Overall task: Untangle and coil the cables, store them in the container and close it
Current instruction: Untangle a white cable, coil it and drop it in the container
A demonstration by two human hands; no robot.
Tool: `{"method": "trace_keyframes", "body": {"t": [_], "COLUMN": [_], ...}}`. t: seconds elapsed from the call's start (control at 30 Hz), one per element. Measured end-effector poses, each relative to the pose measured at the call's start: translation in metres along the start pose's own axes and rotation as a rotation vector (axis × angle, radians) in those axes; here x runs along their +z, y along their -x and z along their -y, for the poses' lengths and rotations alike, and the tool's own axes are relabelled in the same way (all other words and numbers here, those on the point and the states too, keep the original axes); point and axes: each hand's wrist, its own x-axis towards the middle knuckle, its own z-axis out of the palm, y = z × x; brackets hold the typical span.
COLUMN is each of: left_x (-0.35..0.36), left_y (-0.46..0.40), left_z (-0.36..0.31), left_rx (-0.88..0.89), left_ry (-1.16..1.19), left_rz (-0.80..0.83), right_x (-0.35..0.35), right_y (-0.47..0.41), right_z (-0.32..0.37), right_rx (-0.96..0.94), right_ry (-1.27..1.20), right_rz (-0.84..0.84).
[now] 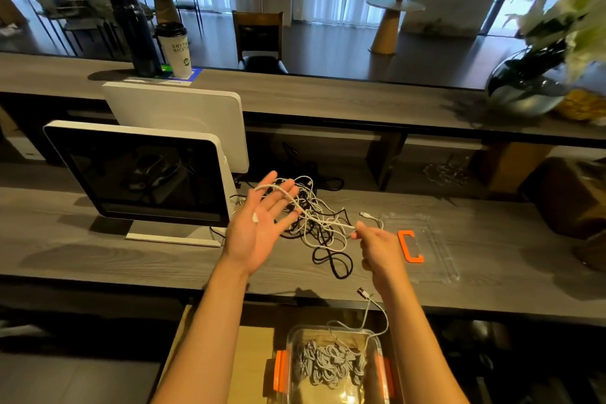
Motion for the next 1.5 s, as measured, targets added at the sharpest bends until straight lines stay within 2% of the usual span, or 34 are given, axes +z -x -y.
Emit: {"method": "trace_keyframes", "body": {"t": [0.07,0.1,0.13,0.2,0.27,0.33,0.5,0.6,0.67,0.77,0.9,0.97,1.1,1.13,1.2,1.27,1.37,1.43,1.5], "left_x": [0.006,0.008,0.010,0.014,0.019,0.028,0.035,0.034,0.031,0.026,0.016,0.010,0.009,0.009,0.013,0.014,0.010,0.012,0.020], "left_y": [-0.004,-0.006,-0.008,-0.010,-0.008,-0.003,0.010,0.011,0.011,0.009,0.000,-0.006,-0.014,-0.014,-0.013,-0.012,-0.013,-0.012,-0.009], "left_z": [-0.001,0.001,0.003,0.010,0.015,0.017,0.021,0.019,0.019,0.017,0.013,0.017,0.002,-0.003,-0.009,-0.008,0.001,0.006,0.008], "left_rx": [0.033,0.047,0.061,0.065,0.035,-0.093,-0.478,-0.534,-0.516,-0.430,-0.211,-0.139,-0.020,-0.002,0.011,0.039,0.121,0.153,0.094], "left_ry": [0.110,0.053,-0.103,-0.668,-1.173,-1.330,-1.024,-0.978,-0.960,-0.901,-0.896,-0.669,0.161,0.266,0.284,0.052,-0.574,-0.928,-1.167], "left_rz": [-0.119,-0.203,-0.285,-0.388,-0.341,-0.184,0.231,0.413,0.470,0.354,-0.044,-0.209,-0.285,-0.301,-0.342,-0.429,-0.535,-0.486,-0.376], "right_x": [-0.001,-0.001,-0.002,0.000,0.003,0.008,0.018,0.021,0.021,0.018,0.012,0.010,0.005,0.004,0.004,0.006,0.008,0.011,0.019], "right_y": [0.005,0.008,0.011,0.018,0.024,0.026,0.021,0.020,0.019,0.015,0.011,0.011,0.013,0.013,0.014,0.015,0.019,0.022,0.026], "right_z": [0.001,0.003,0.005,0.012,0.021,0.028,0.028,0.025,0.024,0.023,0.021,0.021,0.020,0.020,0.019,0.018,0.020,0.023,0.026], "right_rx": [-0.038,-0.076,-0.126,-0.214,-0.266,-0.327,-0.440,-0.407,-0.400,-0.374,-0.338,-0.324,-0.332,-0.329,-0.319,-0.333,-0.414,-0.461,-0.482], "right_ry": [0.075,0.117,0.163,0.218,0.173,0.095,0.135,0.104,0.107,0.111,0.136,0.152,0.146,0.136,0.124,0.126,0.181,0.175,0.132], "right_rz": [0.134,0.211,0.292,0.458,0.536,0.468,0.192,0.119,0.105,0.068,0.086,0.116,0.199,0.244,0.349,0.441,0.542,0.555,0.492]}}
